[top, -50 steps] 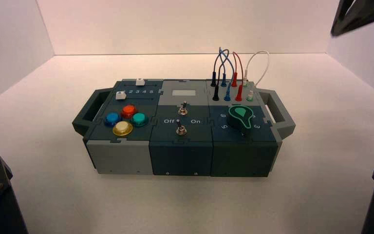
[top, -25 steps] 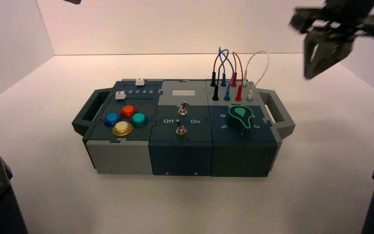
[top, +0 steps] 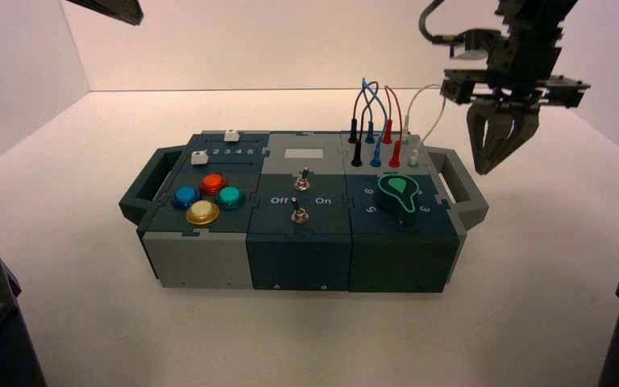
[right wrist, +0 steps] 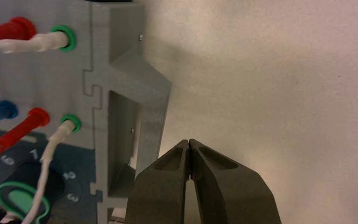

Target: Move the box to the left.

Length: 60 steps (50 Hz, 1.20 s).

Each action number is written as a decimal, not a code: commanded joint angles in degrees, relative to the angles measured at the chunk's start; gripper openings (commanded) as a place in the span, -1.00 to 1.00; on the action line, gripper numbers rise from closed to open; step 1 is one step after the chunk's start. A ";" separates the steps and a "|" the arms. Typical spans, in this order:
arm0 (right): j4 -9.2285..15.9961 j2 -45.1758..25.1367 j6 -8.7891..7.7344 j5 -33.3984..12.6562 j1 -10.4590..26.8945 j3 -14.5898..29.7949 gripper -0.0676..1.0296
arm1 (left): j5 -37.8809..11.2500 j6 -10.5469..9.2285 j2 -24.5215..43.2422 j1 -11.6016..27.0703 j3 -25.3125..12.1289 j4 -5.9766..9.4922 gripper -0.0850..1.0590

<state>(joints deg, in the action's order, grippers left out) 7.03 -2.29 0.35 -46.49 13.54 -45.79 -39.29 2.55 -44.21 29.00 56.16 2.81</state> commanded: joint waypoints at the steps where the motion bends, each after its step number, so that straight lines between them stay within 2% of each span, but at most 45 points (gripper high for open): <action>1: 0.88 -0.79 0.09 0.53 0.44 0.35 -0.92 | -0.09 0.35 0.53 0.44 -2.11 0.09 -0.91; 9: 2.37 -3.16 0.09 0.53 2.46 0.62 -0.92 | -0.44 0.26 0.79 0.53 -2.29 0.09 -0.91; 26: 9.40 -6.94 0.18 1.14 11.87 4.31 -0.92 | -1.41 0.26 2.20 0.53 -2.55 -0.18 -0.91; 28: 11.07 -7.21 0.26 1.05 13.97 5.01 -0.92 | -1.76 0.35 2.99 0.53 -2.90 -0.18 -0.91; 29: 11.07 -7.21 0.26 1.05 13.97 5.01 -0.92 | -1.76 0.35 2.99 0.53 -2.90 -0.18 -0.91; 35: 14.77 -7.56 0.35 0.53 17.23 7.03 -0.92 | -1.93 0.35 3.78 0.53 -3.16 -0.26 -0.91; 38: 15.21 -7.56 0.35 0.53 17.75 7.38 -0.92 | -1.93 0.35 3.78 0.53 -3.25 -0.26 -0.91; 40: 16.70 -7.82 0.35 0.26 19.42 8.61 -0.92 | -1.93 0.35 3.96 0.53 -3.25 -0.26 -0.91; 51: 19.78 -9.14 0.44 -0.70 23.91 12.22 -0.92 | -2.11 0.35 4.13 0.53 -3.34 -0.35 -0.91; 60: 19.78 -9.67 0.44 -0.09 24.35 12.39 -0.92 | -2.11 0.35 4.22 0.53 -3.25 -0.35 -0.91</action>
<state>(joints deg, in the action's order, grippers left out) 25.93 -12.92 0.62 -47.11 36.56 -34.72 -41.57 2.55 -39.81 29.44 54.76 2.64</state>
